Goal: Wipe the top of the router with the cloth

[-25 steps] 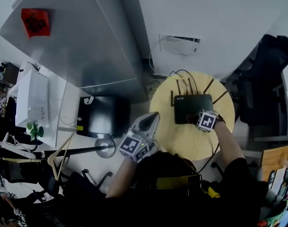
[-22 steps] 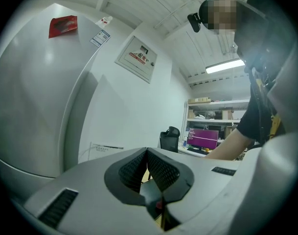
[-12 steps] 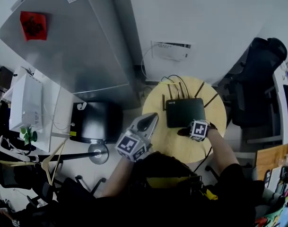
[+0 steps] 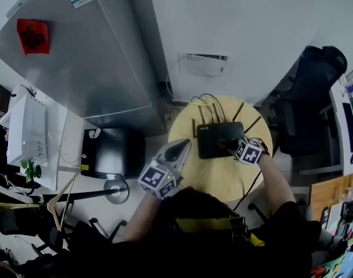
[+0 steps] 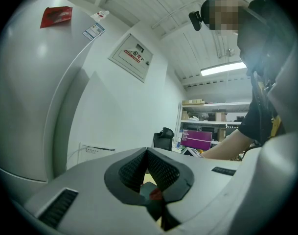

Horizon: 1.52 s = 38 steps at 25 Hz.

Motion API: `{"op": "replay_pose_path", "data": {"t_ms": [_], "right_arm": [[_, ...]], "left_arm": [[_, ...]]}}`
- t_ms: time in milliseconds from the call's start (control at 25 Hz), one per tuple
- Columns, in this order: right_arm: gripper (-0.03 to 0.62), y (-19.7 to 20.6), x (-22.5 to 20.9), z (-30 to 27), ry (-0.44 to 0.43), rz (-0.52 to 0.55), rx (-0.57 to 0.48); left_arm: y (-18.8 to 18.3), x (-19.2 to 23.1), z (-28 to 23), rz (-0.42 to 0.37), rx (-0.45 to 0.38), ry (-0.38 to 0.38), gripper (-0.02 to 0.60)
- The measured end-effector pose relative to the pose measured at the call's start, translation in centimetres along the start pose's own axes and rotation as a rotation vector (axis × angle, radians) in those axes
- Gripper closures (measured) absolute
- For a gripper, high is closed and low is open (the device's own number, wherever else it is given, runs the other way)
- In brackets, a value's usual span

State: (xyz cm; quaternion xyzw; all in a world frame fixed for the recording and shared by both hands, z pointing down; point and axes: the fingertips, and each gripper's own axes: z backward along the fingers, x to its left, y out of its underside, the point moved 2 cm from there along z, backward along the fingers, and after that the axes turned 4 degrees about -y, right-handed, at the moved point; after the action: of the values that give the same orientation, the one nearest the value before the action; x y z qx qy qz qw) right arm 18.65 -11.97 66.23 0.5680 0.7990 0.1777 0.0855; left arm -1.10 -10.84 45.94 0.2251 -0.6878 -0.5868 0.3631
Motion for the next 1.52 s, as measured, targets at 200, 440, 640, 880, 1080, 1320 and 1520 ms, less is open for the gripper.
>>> {"op": "replay_pose_path", "data": {"t_ms": [200,440,640,880,1080,1320,1520], "right_arm": [[0.53,-1.6,-5.9,0.8,0.318,0.206,0.054],[0.53,-2.2,-8.7,-1.4,0.467,0.333,0.174],[0.53,-0.3,-10.2,-3.2,0.459,0.181,0.208],[0.528,1.2,-9.5,-4.5,0.286,-0.16,0.137],[0.53,2.0,-9.0,-4.3,0.206,-0.339,0.095],[0.53,2.7,-6.9,-4.4,0.176,-0.296,0.11],[0.53,3.3,-3.8,-5.1,0.098,-0.342,0.057]], "left_arm": [[0.3,0.4,0.2,0.0,0.018,-0.027,0.589],[0.8,2.4,1.6,0.006,0.032,-0.121,0.589],[1.3,3.2,2.9,0.021,0.047,-0.177,0.59],[2.0,3.4,3.5,0.025,0.067,-0.198,0.59],[1.7,2.7,3.0,0.014,0.068,-0.169,0.589],[1.5,1.8,2.4,0.011,0.059,-0.131,0.589],[1.6,1.2,2.2,0.009,0.053,-0.102,0.59]]}}
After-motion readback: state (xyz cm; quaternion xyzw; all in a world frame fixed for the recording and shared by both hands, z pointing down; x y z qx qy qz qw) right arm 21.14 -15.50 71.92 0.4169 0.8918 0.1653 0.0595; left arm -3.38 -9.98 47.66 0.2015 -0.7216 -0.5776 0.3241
